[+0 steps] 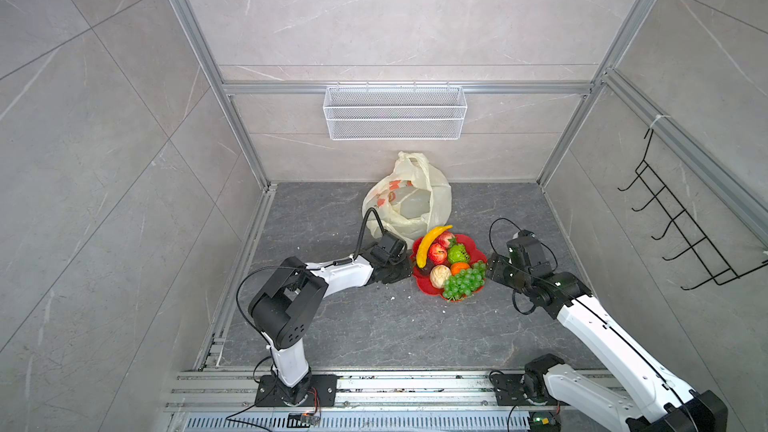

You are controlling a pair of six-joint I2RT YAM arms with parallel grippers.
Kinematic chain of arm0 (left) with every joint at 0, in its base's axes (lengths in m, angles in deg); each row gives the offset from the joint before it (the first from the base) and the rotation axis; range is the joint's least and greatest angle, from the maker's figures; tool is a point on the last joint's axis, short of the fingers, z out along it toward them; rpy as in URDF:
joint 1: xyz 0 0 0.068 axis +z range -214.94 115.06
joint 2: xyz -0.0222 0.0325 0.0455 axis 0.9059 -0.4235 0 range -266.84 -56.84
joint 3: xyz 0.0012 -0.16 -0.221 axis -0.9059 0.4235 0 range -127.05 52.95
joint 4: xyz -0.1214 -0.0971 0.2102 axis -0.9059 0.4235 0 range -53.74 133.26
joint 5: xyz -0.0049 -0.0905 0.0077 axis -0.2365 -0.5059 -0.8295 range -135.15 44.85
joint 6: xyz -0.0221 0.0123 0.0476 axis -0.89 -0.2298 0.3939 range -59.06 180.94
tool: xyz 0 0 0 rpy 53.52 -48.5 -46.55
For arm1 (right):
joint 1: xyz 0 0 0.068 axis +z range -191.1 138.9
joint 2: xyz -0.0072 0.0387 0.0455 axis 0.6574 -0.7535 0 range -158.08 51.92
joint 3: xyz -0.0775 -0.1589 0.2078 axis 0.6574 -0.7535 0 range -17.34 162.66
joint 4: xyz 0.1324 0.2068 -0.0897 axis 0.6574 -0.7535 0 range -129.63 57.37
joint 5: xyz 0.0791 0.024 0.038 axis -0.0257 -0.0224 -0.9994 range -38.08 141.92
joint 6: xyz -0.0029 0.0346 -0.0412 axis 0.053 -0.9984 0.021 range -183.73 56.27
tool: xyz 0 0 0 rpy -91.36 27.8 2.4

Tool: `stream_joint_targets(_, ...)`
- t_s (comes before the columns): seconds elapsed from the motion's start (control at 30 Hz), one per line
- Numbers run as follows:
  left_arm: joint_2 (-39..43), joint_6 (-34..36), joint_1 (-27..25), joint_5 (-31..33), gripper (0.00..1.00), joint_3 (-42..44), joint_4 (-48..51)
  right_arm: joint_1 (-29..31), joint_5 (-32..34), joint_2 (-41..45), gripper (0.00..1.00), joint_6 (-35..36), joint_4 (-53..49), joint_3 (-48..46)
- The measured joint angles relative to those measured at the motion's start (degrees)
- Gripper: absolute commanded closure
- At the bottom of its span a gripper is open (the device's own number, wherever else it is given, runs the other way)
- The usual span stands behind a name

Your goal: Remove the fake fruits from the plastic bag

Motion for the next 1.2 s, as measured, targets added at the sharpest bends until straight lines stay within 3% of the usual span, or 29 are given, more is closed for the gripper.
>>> stream_joint_targets(0.37, 2.4, -1.6, 2.2, -0.3, 0.95, 2.8, -1.1, 0.0, 0.5, -1.7, 0.26, 0.0, -0.5, 0.0)
stream_joint_targets(0.7, 12.2, 1.2, 9.8, -1.1, 0.92, 11.8, 2.1, 0.0, 1.3, -3.3, 0.26, 0.0, -0.6, 1.1)
stream_joint_targets(0.93, 15.1, 4.6, 12.6, -1.6, 0.78, 14.5, 4.3, 0.0, 2.7, -4.5, 0.26, 0.7, -0.9, 3.2)
stream_joint_targets(1.2, 17.9, 6.7, 12.6, -1.2, 0.44, 15.1, 6.9, 0.0, 3.3, -4.4, 0.25, 1.6, -0.9, 3.7)
